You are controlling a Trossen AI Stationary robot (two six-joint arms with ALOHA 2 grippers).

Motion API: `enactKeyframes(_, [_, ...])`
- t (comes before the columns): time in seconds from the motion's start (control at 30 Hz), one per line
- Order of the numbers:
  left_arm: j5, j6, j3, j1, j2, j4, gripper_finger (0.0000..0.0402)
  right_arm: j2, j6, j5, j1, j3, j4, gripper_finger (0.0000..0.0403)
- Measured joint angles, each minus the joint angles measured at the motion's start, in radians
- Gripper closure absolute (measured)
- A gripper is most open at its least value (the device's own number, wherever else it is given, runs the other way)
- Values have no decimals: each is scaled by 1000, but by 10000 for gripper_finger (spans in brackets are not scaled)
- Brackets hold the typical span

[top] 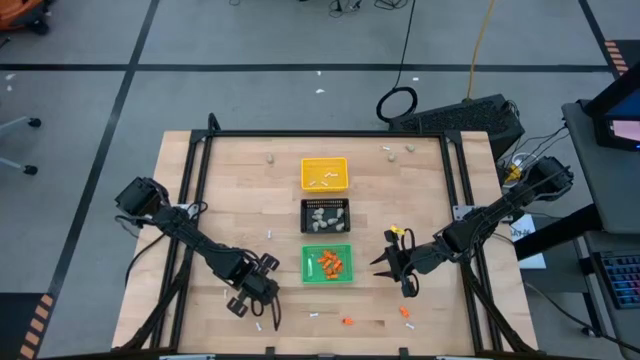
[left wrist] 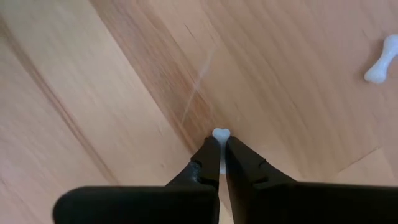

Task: Sort Halloween decoration
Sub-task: Put the white bone toy into the yellow basket

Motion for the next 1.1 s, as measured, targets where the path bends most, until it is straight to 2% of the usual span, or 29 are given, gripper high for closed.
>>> enactKeyframes(0.3, [-16, -78, 8, -1, -3, 0, 393, 0, 0, 0, 0, 0, 0, 282])
enactKeyframes(0.57, [-29, -81, 46, 0, -8, -8, 393, 0, 0, 0, 0, 0, 0, 282])
enactKeyframes(0.87, [-181, -131, 46, 0, -86, -8, 393, 0, 2, 0, 0, 0, 1, 282])
enactKeyframes(1.1, [-388, -85, 45, 10, -218, 42, 393, 0, 7, 0, 0, 0, 0, 282])
